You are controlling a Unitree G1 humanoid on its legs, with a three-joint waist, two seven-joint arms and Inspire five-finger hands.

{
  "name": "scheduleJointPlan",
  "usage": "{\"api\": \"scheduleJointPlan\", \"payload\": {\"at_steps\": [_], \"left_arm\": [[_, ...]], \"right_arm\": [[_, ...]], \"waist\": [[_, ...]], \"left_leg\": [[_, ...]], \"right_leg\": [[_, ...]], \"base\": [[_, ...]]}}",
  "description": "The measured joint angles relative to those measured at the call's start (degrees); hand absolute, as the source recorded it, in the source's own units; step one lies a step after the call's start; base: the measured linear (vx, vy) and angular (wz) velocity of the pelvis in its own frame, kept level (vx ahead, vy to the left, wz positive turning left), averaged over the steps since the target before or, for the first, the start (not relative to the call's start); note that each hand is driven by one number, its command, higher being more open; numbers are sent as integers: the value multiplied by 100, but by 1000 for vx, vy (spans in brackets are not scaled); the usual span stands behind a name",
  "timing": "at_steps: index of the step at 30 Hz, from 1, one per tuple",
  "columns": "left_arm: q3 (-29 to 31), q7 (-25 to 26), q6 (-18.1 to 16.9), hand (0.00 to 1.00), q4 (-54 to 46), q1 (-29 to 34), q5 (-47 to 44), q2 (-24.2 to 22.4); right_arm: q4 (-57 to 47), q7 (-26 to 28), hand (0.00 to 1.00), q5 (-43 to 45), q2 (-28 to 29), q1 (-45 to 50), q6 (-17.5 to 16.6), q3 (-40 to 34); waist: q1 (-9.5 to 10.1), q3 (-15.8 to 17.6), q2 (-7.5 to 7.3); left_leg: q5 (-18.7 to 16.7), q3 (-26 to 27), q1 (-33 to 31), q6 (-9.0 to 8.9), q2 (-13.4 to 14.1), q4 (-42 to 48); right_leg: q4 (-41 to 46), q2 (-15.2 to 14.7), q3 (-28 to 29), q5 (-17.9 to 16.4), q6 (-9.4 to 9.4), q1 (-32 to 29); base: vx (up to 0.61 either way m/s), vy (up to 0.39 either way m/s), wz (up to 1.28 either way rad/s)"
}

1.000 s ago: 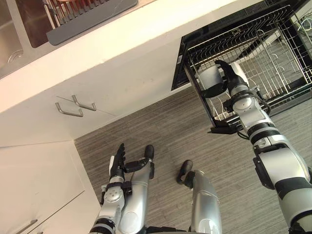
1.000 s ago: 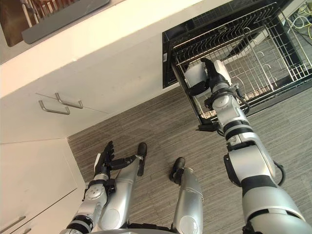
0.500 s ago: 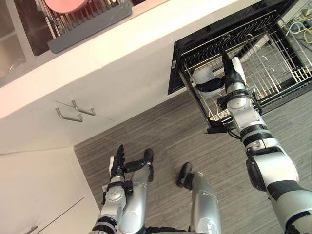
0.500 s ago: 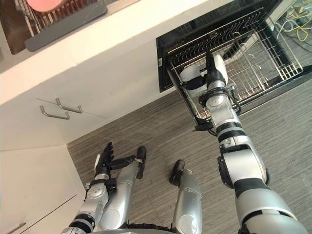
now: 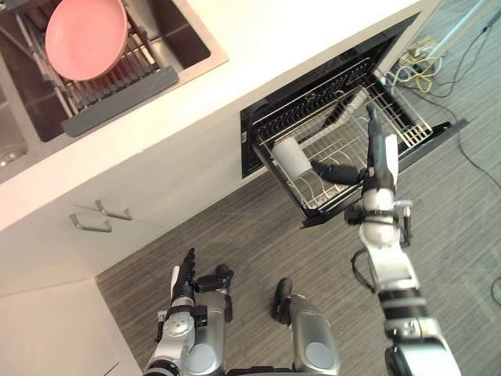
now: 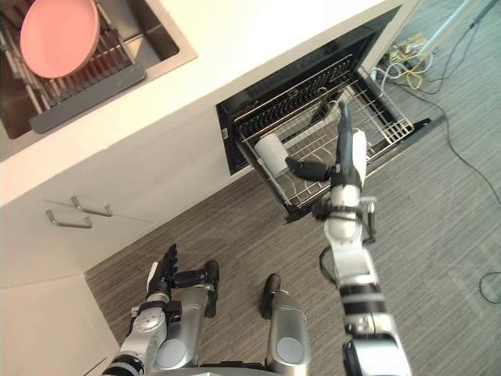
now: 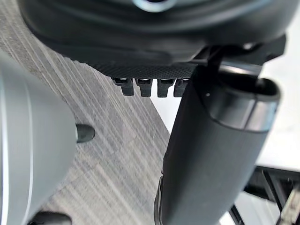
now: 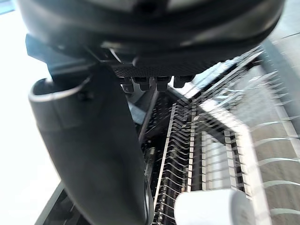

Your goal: Walk over to the sink, pick up the cup, carry it to the dishwasher, place the cup inside the dishwasher, then close the dishwasher door

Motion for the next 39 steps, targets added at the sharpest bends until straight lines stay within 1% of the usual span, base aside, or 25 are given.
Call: {"api": "scheduleJointPlan", "payload": {"at_steps": [2, 6, 7, 8, 9, 11, 12, 14, 16, 18, 19, 20, 22, 27, 32, 34, 36, 37, 39], "left_arm": [[-37, -40, 68, 100, 98, 73, 112, -1], [-144, -94, 97, 100, 205, 305, 238, -19], [-153, -94, 105, 100, 334, 332, 329, -33], [-154, -94, 105, 100, 361, 353, 363, -34], [-153, -94, 103, 100, 407, 359, 392, -35], [-157, -94, 127, 100, 555, 430, 435, -58], [-155, -88, 127, 100, 555, 453, 435, -63], [-157, -87, 127, 100, 563, 506, 437, -74], [-209, -87, 132, 100, 715, 522, 437, -113], [-223, -87, 140, 100, 755, 535, 437, -124], [-257, -88, 142, 100, 794, 542, 438, -130], [-267, -88, 141, 100, 823, 553, 445, -130], [-309, -88, 143, 100, 894, 543, 492, -128], [-387, -88, 142, 100, 954, 547, 575, -125], [-420, -84, 127, 100, 994, 561, 595, -118], [-432, -82, 101, 100, 991, 547, 594, -120], [-438, -81, 81, 100, 992, 504, 590, -135], [-422, -71, 63, 100, 991, 474, 584, -162], [-396, -32, 46, 100, 1002, 432, 575, -199]], "right_arm": [[-314, 64, 100, -3, 252, 631, -110, 8], [-788, 177, 100, -42, 539, 1462, -309, 63], [-996, 194, 100, -150, 648, 1778, -439, 73], [-1071, 195, 100, -167, 701, 1933, -551, 80], [-1091, 195, 100, -169, 732, 2018, -614, 94], [-1090, 214, 100, -172, 839, 2302, -665, 266], [-1085, 227, 100, -167, 874, 2368, -673, 309], [-1012, 331, 100, -143, 999, 2562, -741, 367], [-797, 427, 100, -107, 1068, 2721, -750, 421], [-593, 455, 100, -93, 1097, 2779, -750, 465], [-441, 466, 100, -92, 1104, 2814, -748, 501], [-356, 474, 100, -92, 1111, 2845, -748, 512], [-283, 489, 100, -92, 1182, 2901, -748, 509], [-285, 454, 100, -94, 1200, 2927, -749, 514], [-552, 417, 100, -103, 1153, 2921, -769, 593], [-848, 363, 100, -110, 1039, 2891, -781, 668], [-1170, 293, 100, -111, 875, 2803, -852, 746], [-1359, 250, 100, -110, 749, 2691, -893, 780], [-1650, 188, 100, -111, 540, 2506, -919, 810]], "waist": [[-23, -213, -29], [-86, -600, -22], [-109, -751, -22], [-116, -815, -22], [-123, -872, -22], [-175, -1127, -5], [-193, -1157, 5], [-228, -1252, 45], [-234, -1389, 121], [-247, -1410, 157], [-247, -1460, 174], [-247, -1500, 178], [-248, -1510, 181], [-250, -1596, 197], [-247, -1639, 220], [-240, -1612, 263], [-240, -1553, 354], [-225, -1499, 442], [-180, -1440, 541]], "left_leg": [[75, 32, 179, -3, 9, -287], [111, 133, 625, -12, 9, -702], [111, 161, 806, -13, 5, -840], [114, 188, 906, -17, 3, -923], [121, 207, 966, -27, 1, -979], [132, 289, 1181, -45, -5, -1168], [133, 297, 1235, -45, -5, -1199], [140, 315, 1372, -58, -4, -1298], [162, 361, 1481, -92, 2, -1400], [172, 371, 1557, -106, 3, -1431], [196, 371, 1590, -142, 4, -1472], [229, 372, 1618, -175, 4, -1525], [280, 366, 1685, -183, 7, -1585], [349, 364, 1719, -148, 1, -1607], [454, 272, 1741, -54, -11, -1655], [323, 195, 1567, -74, -5, -1412], [59, 97, 1218, -96, 23, -801], [-121, 15, 999, -158, 60, -377], [-276, 35, 811, -308, 119, -42]], "right_leg": [[-287, 57, -7, 80, 13, 157], [-775, 133, 36, 197, 56, 581], [-941, 152, 59, 231, 75, 753], [-1022, 164, 72, 250, 91, 836], [-1073, 172, 79, 264, 101, 887], [-1293, 200, 137, 310, 128, 1068], [-1344, 207, 143, 325, 133, 1129], [-1454, 224, 150, 359, 146, 1262], [-1572, 245, 181, 412, 157, 1351], [-1578, 248, 190, 414, 157, 1413], [-1578, 250, 196, 415, 157, 1427], [-1579, 252, 201, 421, 154, 1429], [-1587, 261, 204, 440, 145, 1471], [-1690, 272, 226, 560, 148, 1529], [-1678, 276, 153, 608, 135, 1578], [-1625, 266, 90, 595, 122, 1552], [-1527, 257, -30, 534, 96, 1524], [-1429, 268, -123, 472, 90, 1518], [-1340, 260, -257, 411, 62, 1523]], "base": [[88, -3, -6], [150, -1, -14], [124, 0, -16], [114, 0, -15], [101, 4, -13], [87, 7, -16], [74, 4, -11], [44, 2, -7], [24, 5, -10], [-10, 0, -5], [0, 0, 0], [-31, -2, -1], [-43, -4, 1], [-76, 7, -2], [-82, 3, 8], [-89, -1, 22], [-100, -1, 33], [-79, 2, 31], [-54, 2, 40]]}}
